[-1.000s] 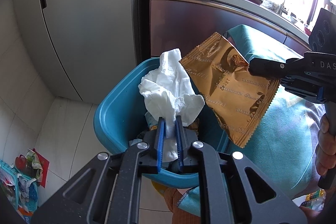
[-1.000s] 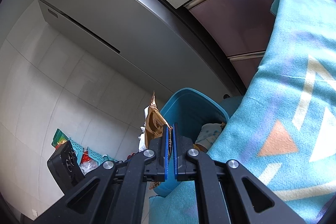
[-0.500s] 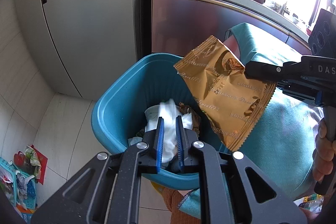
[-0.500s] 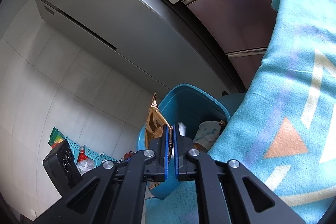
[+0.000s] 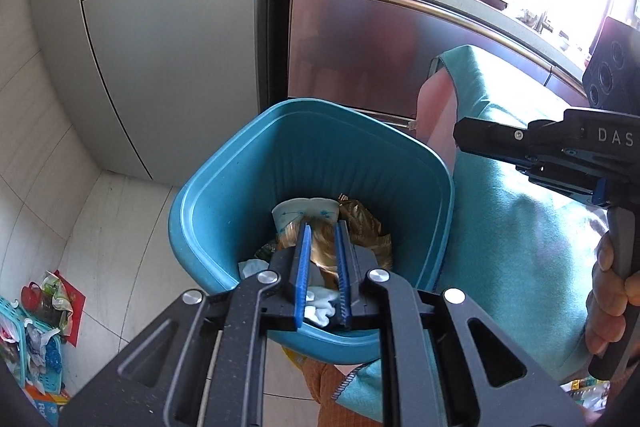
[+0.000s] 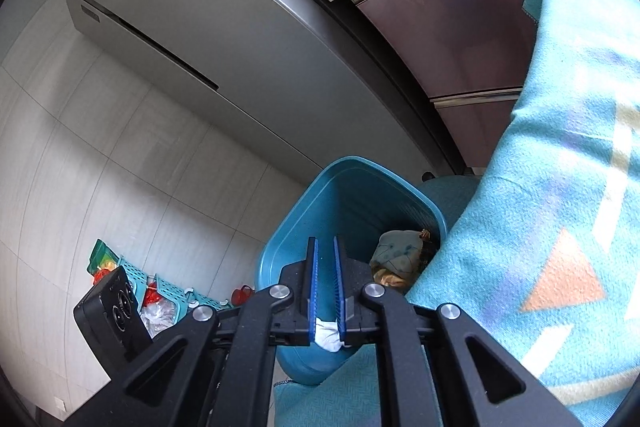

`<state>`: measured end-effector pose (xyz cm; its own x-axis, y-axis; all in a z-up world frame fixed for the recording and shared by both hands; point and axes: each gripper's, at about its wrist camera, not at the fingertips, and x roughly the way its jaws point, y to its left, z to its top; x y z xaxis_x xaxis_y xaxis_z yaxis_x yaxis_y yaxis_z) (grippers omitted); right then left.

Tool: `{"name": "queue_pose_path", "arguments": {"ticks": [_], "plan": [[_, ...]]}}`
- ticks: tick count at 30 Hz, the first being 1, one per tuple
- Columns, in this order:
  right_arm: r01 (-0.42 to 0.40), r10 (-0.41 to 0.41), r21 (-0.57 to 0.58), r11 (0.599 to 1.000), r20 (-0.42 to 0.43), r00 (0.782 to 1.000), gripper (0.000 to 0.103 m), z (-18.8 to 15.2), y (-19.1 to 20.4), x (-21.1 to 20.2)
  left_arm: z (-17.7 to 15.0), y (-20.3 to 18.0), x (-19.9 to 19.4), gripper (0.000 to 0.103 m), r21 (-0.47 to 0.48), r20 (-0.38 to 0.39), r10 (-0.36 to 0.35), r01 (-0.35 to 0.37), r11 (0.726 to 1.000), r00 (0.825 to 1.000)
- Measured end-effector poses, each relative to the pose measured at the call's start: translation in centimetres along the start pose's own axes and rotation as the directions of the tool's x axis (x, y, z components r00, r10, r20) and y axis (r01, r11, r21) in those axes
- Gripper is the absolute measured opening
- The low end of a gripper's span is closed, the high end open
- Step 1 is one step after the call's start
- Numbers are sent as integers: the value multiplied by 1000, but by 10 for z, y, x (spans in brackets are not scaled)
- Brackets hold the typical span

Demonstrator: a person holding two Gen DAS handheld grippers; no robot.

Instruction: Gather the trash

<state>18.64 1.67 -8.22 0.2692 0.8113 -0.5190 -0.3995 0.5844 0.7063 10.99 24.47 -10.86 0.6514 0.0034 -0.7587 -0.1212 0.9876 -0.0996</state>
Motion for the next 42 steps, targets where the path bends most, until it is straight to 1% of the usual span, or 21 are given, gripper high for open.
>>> {"name": "queue_pose_path", "arguments": {"ticks": [3,5,9,11,12,13,14,17,18,19,21,22,23,25,26,29,32,34,36,41,42], "plan": [[4,-4,-4,1000,3,1000,13,-1,-1,-2,-2,0,-5,19,0,12,-9,9,1000,1000],[13,-12,-18,1000,16,1000,21,-4,0,-8,-4,-2,-9,26,4,23,-14,14,1000,1000],[41,-38,-59,997,37,999,31,-9,1,-24,-5,-7,-23,37,14,67,-27,26,1000,997],[61,-56,-90,994,54,997,39,-14,4,-34,-5,-10,-33,46,20,98,-34,32,999,995],[74,-67,-107,992,67,995,41,-17,5,-40,-6,-12,-37,48,24,114,-37,34,999,993],[90,-80,-126,988,81,994,44,-19,7,-46,-7,-15,-44,53,32,134,-42,38,999,990],[104,-91,-144,984,95,991,48,-23,9,-52,-8,-16,-49,61,40,152,-43,38,998,987],[161,-134,-188,969,150,980,61,-33,13,-73,-11,-26,-66,74,67,208,-52,38,997,977],[179,-146,-198,964,169,975,62,-38,13,-80,-12,-30,-72,77,76,226,-53,37,996,973],[202,-163,-205,958,191,968,66,-42,13,-87,-13,-34,-77,84,82,244,-55,36,996,968],[246,-196,-217,945,229,954,72,-50,12,-100,-16,-42,-87,91,97,281,-62,36,995,958],[265,-208,-219,939,250,946,76,-55,12,-108,-18,-47,-93,97,107,299,-63,32,994,952],[285,-222,-222,933,269,937,79,-59,12,-114,-19,-52,-97,98,113,317,-63,28,993,946],[334,-255,-230,914,315,914,82,-67,13,-128,-21,-62,-107,98,132,344,-83,40,990,935],[362,-275,-231,903,337,900,86,-71,14,-134,-23,-68,-111,98,143,356,-93,44,989,930],[440,-322,-233,867,411,853,91,-89,17,-153,-27,-87,-121,98,158,390,-100,40,987,915],[514,-373,-203,834,480,794,96,-104,16,-175,-28,-102,-128,98,154,410,-119,60,986,904],[539,-383,-180,823,525,760,96,-114,14,-191,-30,-112,-132,98,147,424,-132,76,986,896],[569,-401,-151,808,567,720,96,-124,11,-205,-32,-122,-135,98,144,441,-134,78,986,887],[635,-442,-92,767,643,626,96,-143,8,-236,-38,-150,-142,98,164,470,-128,56,985,873],[643,-446,-83,761,652,613,96,-145,8,-240,-39,-154,-144,98,169,477,-130,54,984,869]]}}
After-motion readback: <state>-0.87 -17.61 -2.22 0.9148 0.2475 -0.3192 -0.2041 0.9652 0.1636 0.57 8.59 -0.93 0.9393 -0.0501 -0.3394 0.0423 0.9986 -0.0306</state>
